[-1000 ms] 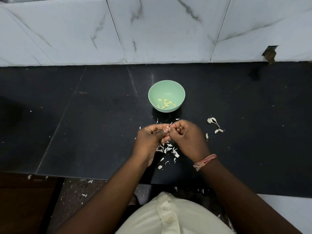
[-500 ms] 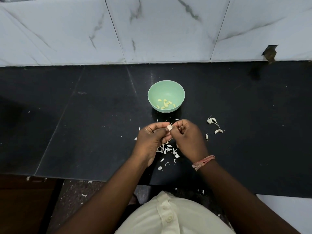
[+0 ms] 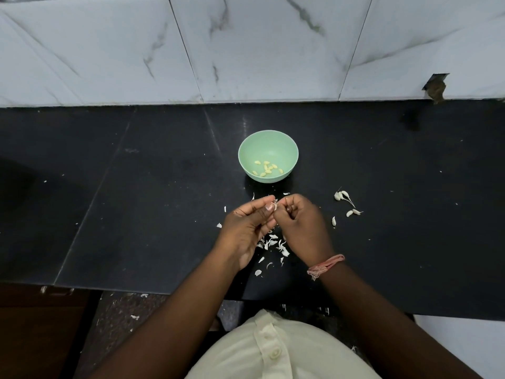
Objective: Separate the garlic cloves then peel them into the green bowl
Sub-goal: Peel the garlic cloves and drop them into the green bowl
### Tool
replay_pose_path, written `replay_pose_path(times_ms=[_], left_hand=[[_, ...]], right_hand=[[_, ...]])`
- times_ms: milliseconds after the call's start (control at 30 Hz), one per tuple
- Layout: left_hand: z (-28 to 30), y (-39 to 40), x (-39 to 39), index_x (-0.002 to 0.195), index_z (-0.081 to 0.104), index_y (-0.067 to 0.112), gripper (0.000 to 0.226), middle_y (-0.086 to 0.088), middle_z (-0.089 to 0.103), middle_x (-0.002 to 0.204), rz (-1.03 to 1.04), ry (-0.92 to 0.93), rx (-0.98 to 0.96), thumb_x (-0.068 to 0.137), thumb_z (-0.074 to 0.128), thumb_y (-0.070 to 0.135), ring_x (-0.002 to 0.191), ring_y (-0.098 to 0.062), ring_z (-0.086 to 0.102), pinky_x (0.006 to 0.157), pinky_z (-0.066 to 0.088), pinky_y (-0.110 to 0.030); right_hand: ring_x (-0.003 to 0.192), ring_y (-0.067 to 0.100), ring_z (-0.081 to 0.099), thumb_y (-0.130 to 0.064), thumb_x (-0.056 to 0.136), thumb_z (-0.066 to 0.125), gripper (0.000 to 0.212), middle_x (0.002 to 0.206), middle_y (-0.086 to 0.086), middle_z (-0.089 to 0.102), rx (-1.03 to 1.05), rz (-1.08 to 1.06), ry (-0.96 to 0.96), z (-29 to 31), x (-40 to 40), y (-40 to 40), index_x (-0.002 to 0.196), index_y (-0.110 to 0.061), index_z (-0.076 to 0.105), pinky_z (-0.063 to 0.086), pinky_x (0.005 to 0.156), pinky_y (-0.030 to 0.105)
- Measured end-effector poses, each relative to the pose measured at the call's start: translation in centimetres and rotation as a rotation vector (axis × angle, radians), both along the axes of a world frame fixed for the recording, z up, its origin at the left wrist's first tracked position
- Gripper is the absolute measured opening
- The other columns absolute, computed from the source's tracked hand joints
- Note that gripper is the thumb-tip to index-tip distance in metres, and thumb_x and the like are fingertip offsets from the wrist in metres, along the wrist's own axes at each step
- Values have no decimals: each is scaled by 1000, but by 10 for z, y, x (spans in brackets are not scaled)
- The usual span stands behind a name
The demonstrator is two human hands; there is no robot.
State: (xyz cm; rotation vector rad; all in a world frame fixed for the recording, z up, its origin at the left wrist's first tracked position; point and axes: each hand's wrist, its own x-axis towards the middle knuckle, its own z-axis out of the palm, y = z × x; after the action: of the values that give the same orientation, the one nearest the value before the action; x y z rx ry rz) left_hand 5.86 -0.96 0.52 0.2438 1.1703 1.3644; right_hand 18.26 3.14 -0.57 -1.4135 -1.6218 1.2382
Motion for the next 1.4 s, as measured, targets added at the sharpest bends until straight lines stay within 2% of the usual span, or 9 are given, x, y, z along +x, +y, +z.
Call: replay_pose_path(times_ms=[267, 433, 567, 667, 767, 867, 1000, 1200, 1400], left_hand=[[-1, 0, 5, 105, 73, -2, 15, -11, 75, 85, 13, 360, 95, 91, 68, -5, 79, -16, 72, 75, 60, -23], [-1, 2, 4, 108, 75, -1, 19, -18, 77, 97, 35, 329, 93, 91, 68, -4, 88, -22, 73, 82, 60, -25], [-2, 5, 1, 114, 73, -1, 24, -16, 77, 99, 44, 369, 83, 90, 71, -2, 88, -21, 73, 81, 59, -24], [-2, 5, -4, 112, 75, 3, 23, -14, 78, 92, -15, 546, 88, 89, 74, 2, 82, -21, 74, 77, 59, -25], [0, 6, -11, 110, 76, 7, 21, -7, 78, 88, -100, 736, 95, 88, 76, 6, 83, -21, 76, 75, 60, -27], [1, 8, -15, 122, 71, 11, 37, 3, 79, 88, -185, 916, 80, 86, 78, 12, 83, -12, 76, 82, 61, -32], [5, 12, -20, 140, 58, 12, 60, 11, 78, 87, -323, 1036, 12, 84, 79, 17, 86, -4, 73, 91, 58, -34], [8, 14, -20, 137, 61, 14, 57, 10, 77, 87, -384, 1007, -39, 83, 78, 15, 86, -6, 73, 90, 58, -35], [8, 6, -5, 101, 73, 6, 20, -7, 76, 92, -106, 760, 119, 83, 77, -2, 84, -12, 71, 79, 58, -27]], right_hand=[[53, 10, 57, -24, 91, 67, 10, 74, 6, 73, -95, -30, 63, 1, -1, 4, 84, -17, 64, 47, 58, 29], [72, 16, 68, -40, 88, 55, 18, 91, 4, 72, -33, -32, 62, -4, 0, 6, 93, -25, 65, 59, 71, 42], [79, 18, 74, -24, 95, 70, 12, 89, 1, 76, -49, -7, 136, -1, 1, 8, 107, -19, 71, 63, 73, 42], [66, 18, 73, -10, 94, 72, 8, 79, 5, 77, -90, 15, 214, 6, 2, 8, 101, -10, 75, 60, 61, 31], [65, 20, 70, -3, 94, 70, 12, 82, 16, 76, -131, 20, 246, 5, 2, 11, 103, -7, 76, 63, 62, 35], [63, 21, 66, -2, 95, 68, 11, 81, 25, 71, -132, 33, 234, 3, 5, 13, 99, -7, 77, 63, 62, 39], [55, 20, 66, -6, 96, 67, 10, 72, 5, 72, -100, 95, 132, 3, 9, 11, 96, -10, 76, 59, 59, 39], [60, 14, 69, -14, 89, 72, 8, 68, -5, 72, -9, 91, -21, 3, 8, 8, 85, -20, 76, 61, 60, 40], [53, 19, 66, -1, 92, 67, 13, 64, 10, 69, -147, -97, 274, 14, 3, 4, 86, -5, 77, 58, 57, 33]])
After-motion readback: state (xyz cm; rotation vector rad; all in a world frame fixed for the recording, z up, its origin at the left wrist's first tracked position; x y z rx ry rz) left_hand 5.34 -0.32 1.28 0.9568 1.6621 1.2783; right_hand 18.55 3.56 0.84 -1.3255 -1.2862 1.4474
